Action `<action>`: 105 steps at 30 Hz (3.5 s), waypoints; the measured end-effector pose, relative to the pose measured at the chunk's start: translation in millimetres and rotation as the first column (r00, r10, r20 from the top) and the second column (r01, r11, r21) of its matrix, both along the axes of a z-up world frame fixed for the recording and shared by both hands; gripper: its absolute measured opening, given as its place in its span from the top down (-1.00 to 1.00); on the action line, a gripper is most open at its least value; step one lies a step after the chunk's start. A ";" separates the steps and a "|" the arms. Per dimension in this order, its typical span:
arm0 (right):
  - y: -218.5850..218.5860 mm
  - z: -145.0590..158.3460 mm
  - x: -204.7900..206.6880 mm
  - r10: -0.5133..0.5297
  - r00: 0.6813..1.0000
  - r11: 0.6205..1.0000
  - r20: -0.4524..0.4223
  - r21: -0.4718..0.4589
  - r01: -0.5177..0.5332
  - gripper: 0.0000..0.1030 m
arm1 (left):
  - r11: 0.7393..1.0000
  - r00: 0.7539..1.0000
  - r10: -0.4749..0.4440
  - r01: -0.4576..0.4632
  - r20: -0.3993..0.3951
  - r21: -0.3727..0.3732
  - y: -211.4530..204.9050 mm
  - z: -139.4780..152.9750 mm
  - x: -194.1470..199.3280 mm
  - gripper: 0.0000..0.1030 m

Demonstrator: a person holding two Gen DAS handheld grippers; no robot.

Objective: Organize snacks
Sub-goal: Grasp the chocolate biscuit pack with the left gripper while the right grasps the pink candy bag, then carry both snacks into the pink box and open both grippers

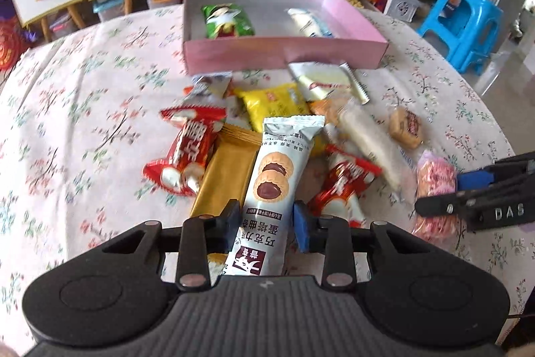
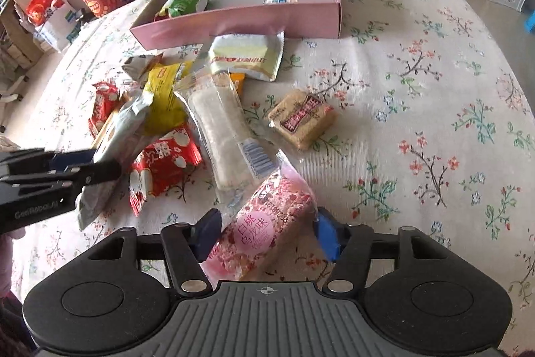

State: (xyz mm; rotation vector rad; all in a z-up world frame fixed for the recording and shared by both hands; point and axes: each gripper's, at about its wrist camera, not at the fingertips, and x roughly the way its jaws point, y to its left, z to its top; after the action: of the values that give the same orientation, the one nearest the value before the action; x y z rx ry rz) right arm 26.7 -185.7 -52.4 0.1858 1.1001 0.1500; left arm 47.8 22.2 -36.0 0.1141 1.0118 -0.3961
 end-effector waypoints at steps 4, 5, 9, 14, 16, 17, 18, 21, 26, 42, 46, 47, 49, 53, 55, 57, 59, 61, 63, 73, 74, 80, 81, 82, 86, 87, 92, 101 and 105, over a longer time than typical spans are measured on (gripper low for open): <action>-2.5 3.4 5.4 0.003 0.999 1.000 0.032 -0.002 -0.003 0.08 | 0.999 0.999 0.021 -0.020 -0.030 0.025 8.3 -1.0 -4.1 0.42; -4.3 4.0 7.4 -0.003 0.999 1.000 0.036 0.003 0.003 0.10 | 1.000 0.999 0.021 -0.021 -0.037 0.024 10.7 -1.4 -5.2 0.42; -11.8 4.5 13.7 -0.026 0.999 0.999 0.042 0.025 0.025 0.10 | 1.000 0.998 0.020 -0.019 -0.052 0.024 15.3 -0.9 -7.7 0.40; -18.7 3.1 15.1 -0.057 0.998 0.995 -0.014 0.086 0.058 -0.09 | 1.000 0.999 0.003 -0.003 -0.047 0.003 16.2 -3.0 -7.7 0.25; -20.3 2.0 14.8 -0.068 0.997 0.991 -0.037 0.112 0.072 -0.19 | 1.000 0.999 -0.009 0.010 -0.044 0.001 14.6 -3.5 -7.8 0.11; -20.7 1.2 14.1 -0.071 0.996 0.989 -0.049 0.127 0.077 -0.27 | 1.000 0.999 -0.016 0.016 -0.041 0.000 13.4 -4.0 -7.8 0.07; -20.4 -0.1 13.8 -0.071 0.996 0.987 -0.061 0.137 0.079 -0.29 | 1.000 0.999 -0.024 0.024 -0.037 0.002 12.1 -4.6 -7.9 0.01; -15.8 -3.6 12.4 -0.064 0.995 0.989 -0.074 0.126 0.073 -0.30 | 0.999 0.999 -0.035 0.036 -0.025 0.020 7.7 -5.4 -8.4 0.00; -3.6 -4.3 8.7 -0.033 0.999 0.998 -0.035 0.059 0.035 -0.28 | 0.998 0.999 -0.043 0.044 -0.011 0.052 3.6 -6.8 -9.2 0.14; 0.0 9.5 6.5 0.001 1.000 0.997 0.027 0.076 -0.003 0.28 | 0.999 0.999 -0.036 0.036 0.016 -0.024 7.3 17.1 -14.7 0.45; -2.7 18.7 6.6 -0.011 0.999 0.996 0.052 0.087 0.007 0.28 | 0.998 0.999 -0.032 0.033 0.030 -0.050 6.0 25.6 -13.5 0.45; -3.5 21.0 6.9 -0.015 0.998 0.996 0.058 0.088 0.010 0.28 | 0.998 0.999 -0.028 0.030 0.032 -0.055 5.9 26.8 -12.9 0.45; -5.9 26.8 8.5 -0.027 0.997 0.995 0.073 0.095 0.020 0.28 | 0.998 0.999 -0.017 0.019 0.033 -0.064 6.0 29.2 -10.2 0.45; -11.4 39.8 15.7 -0.056 0.993 0.992 0.101 0.117 0.044 0.28 | 0.997 0.999 0.000 0.003 0.036 -0.078 4.2 34.0 -3.4 0.45; -13.5 48.3 20.4 -0.071 0.990 0.990 0.121 0.130 0.055 0.28 | 0.996 0.999 0.008 -0.005 0.040 -0.089 2.3 38.2 1.0 0.45; -14.9 56.4 24.9 -0.082 0.986 0.989 0.143 0.138 0.062 0.28 | 0.995 0.999 0.016 -0.011 0.046 -0.098 0.4 42.0 5.7 0.45; -16.9 64.6 29.8 -0.097 0.981 0.986 0.167 0.147 0.072 0.28 | 0.994 0.998 0.028 -0.023 0.049 -0.107 -2.7 45.7 12.3 0.45; -19.0 70.9 35.9 -0.114 0.977 0.984 0.181 0.157 0.086 0.28 | 0.992 0.998 0.041 -0.035 0.051 -0.118 -4.9 48.5 18.6 0.45; -21.5 75.0 42.2 -0.131 0.974 0.980 0.186 0.171 0.099 0.28 | 0.991 0.997 0.054 -0.046 0.054 -0.126 -6.8 51.7 24.8 0.45; -29.9 84.5 70.8 -0.206 0.961 0.957 0.186 0.241 0.158 0.27 | 0.968 0.985 0.168 -0.159 0.030 -0.193 -12.2 52.8 56.0 0.45; -30.1 84.7 72.6 -0.208 0.960 0.956 0.189 0.245 0.160 0.27 | 0.965 0.984 0.178 -0.170 0.020 -0.202 -11.7 51.4 58.2 0.45; -40.2 84.5 94.3 -0.239 0.953 0.944 0.185 0.276 0.183 0.28 | 0.955 0.976 0.214 -0.215 -0.023 -0.206 -8.1 45.9 79.9 0.45; -42.9 83.3 99.8 -0.246 0.952 0.940 0.181 0.284 0.188 0.28 | 0.952 0.975 0.220 -0.222 -0.029 -0.213 -7.6 46.3 83.3 0.45; -44.8 81.7 106.0 -0.249 0.952 0.939 0.177 0.285 0.193 0.28 | 0.948 0.973 0.227 -0.229 -0.032 -0.223 -6.3 45.8 88.1 0.45; -52.3 76.3 126.8 -0.261 0.948 0.934 0.180 0.297 0.200 0.27 | 0.944 0.970 0.241 -0.242 -0.035 -0.225 -8.3 43.4 107.7 0.45; -54.6 74.7 131.5 -0.265 0.947 0.930 0.183 0.310 0.200 0.27 | 0.944 0.971 0.239 -0.239 -0.029 -0.228 -10.6 43.9 113.7 0.45; -58.6 68.5 155.0 -0.257 0.941 0.939 0.220 0.288 0.189 0.27 | 0.938 0.976 0.215 -0.212 -0.020 -0.274 -27.8 43.7 137.1 0.45; -47.5 53.6 180.5 -0.144 0.941 0.989 0.305 0.054 0.134 0.27 | 0.944 0.979 0.204 -0.198 -0.006 -0.262 -65.3 21.2 169.7 0.45; -41.3 44.7 187.2 -0.097 0.942 0.995 0.322 0.032 0.092 0.27 | 0.951 0.981 0.192 -0.182 0.013 -0.251 -71.8 14.0 174.1 0.45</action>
State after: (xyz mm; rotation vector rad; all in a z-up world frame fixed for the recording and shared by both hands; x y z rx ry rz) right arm 213.9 -226.9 -7.8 0.2196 0.7606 0.0989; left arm 221.9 -49.6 -22.0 -0.1991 0.9189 -0.3429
